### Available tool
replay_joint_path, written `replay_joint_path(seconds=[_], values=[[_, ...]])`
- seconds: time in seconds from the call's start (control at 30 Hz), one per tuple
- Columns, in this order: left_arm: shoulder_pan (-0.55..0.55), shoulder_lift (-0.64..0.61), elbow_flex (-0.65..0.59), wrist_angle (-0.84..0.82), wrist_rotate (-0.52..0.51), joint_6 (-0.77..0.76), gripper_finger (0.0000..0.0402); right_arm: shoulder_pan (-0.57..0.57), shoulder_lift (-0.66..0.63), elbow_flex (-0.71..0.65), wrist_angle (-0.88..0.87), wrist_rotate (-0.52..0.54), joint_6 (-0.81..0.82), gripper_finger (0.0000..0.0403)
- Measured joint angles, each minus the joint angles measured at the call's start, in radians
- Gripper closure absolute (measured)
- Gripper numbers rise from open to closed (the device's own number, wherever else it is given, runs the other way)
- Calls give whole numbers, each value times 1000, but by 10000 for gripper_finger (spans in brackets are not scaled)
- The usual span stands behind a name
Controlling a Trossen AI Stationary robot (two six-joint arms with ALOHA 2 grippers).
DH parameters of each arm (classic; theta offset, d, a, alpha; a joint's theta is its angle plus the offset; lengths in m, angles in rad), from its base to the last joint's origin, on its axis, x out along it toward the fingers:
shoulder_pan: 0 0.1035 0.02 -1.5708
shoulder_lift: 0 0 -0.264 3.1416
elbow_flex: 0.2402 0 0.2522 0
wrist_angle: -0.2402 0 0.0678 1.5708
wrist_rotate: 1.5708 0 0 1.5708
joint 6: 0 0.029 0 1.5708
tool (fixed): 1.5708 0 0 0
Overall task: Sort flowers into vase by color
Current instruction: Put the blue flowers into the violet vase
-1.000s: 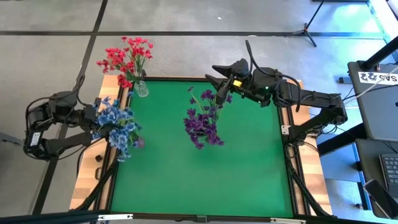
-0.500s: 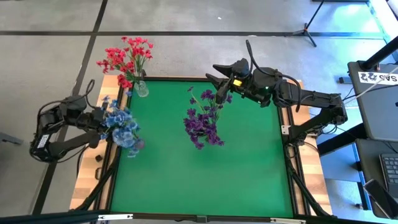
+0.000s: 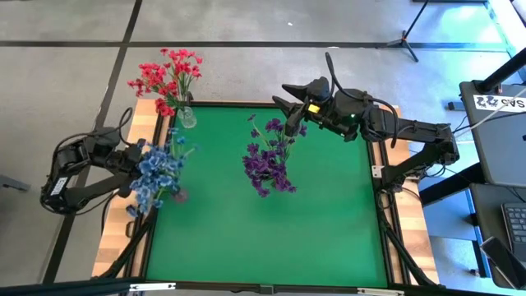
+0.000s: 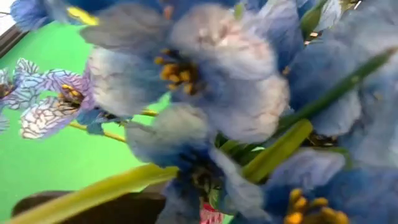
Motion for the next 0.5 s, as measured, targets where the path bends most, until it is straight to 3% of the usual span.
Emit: replay_joint_path(seconds=[0.3,0.5], values=[[0,0,-1,3,-12,-5,260,0,0,0,1,0,0,178],[0,1,3,-13,-16,-32,239,0,0,0,2,0,-1,178]])
